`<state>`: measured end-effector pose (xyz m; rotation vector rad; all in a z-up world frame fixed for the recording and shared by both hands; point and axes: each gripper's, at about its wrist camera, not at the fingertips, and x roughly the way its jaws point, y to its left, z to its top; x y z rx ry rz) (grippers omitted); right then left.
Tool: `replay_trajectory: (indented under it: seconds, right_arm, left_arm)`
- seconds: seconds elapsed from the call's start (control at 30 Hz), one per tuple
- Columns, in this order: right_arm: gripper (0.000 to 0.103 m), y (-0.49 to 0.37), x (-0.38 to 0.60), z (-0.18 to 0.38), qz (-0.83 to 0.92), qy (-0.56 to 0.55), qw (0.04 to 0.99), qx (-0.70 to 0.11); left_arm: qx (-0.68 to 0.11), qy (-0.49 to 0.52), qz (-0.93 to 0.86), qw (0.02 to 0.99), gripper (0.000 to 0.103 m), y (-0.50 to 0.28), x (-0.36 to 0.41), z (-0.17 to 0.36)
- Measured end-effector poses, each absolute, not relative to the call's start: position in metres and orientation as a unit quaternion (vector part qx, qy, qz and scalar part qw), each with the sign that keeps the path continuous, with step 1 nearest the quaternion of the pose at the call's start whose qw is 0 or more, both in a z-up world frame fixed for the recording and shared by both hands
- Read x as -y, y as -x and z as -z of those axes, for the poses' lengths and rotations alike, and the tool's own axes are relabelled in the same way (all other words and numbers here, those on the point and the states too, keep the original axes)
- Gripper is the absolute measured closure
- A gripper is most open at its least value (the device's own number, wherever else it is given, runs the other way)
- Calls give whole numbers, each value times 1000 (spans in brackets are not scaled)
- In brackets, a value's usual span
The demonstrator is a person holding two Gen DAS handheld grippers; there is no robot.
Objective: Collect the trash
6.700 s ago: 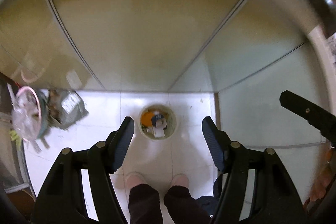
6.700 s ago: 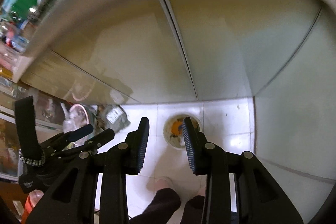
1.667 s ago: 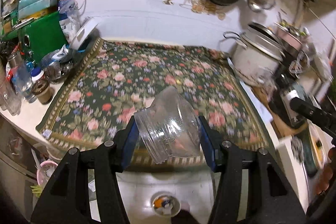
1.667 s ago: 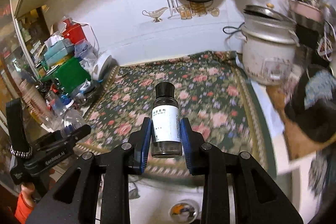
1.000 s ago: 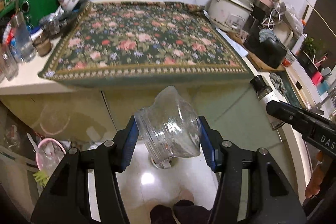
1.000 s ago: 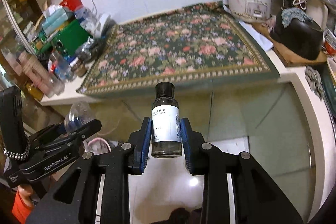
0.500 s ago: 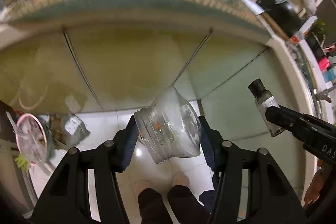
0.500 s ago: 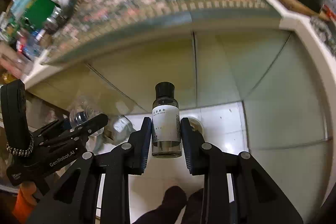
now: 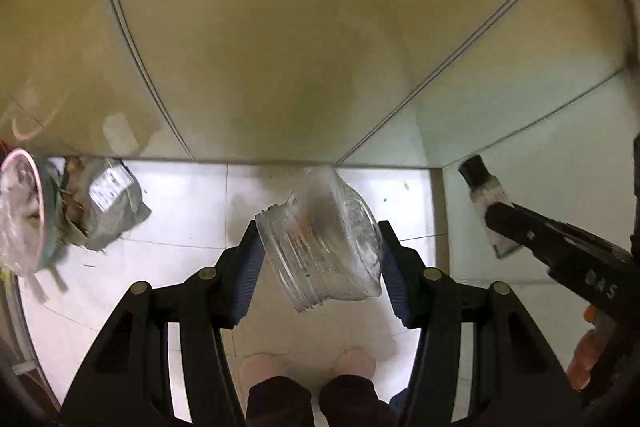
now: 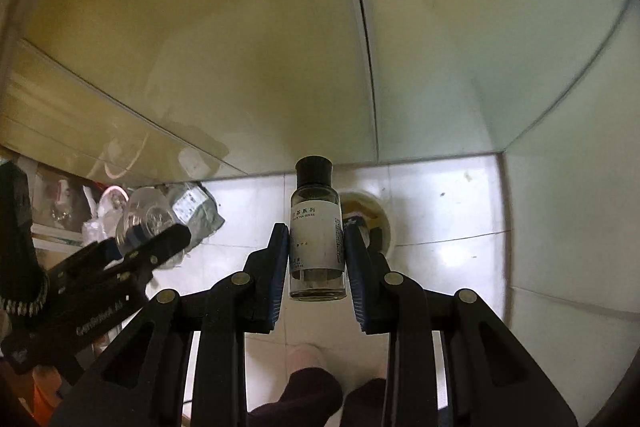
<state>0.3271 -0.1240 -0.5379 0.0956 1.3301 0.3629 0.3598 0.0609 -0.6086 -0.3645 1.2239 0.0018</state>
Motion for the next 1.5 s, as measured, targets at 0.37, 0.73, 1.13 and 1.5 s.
replay_trajectory:
  seconds: [0.37, 0.73, 1.13, 1.5]
  right_arm:
    - [76, -354, 117, 626, -195, -29, 727, -657]
    - [67, -346, 151, 595, -173, -27, 757, -629]
    - [64, -323, 159, 455, -190, -20, 790, -583]
    - [64, -269, 189, 211, -251, -16, 841, -479]
  left_arm:
    - [-609, 194, 15, 769, 48, -376, -32, 723]
    - [-627, 195, 21, 754, 35, -385, -17, 748]
    - [-582, 184, -2, 792, 35, -350, -18, 575]
    - [-457, 142, -41, 877, 35, -270, 5, 282]
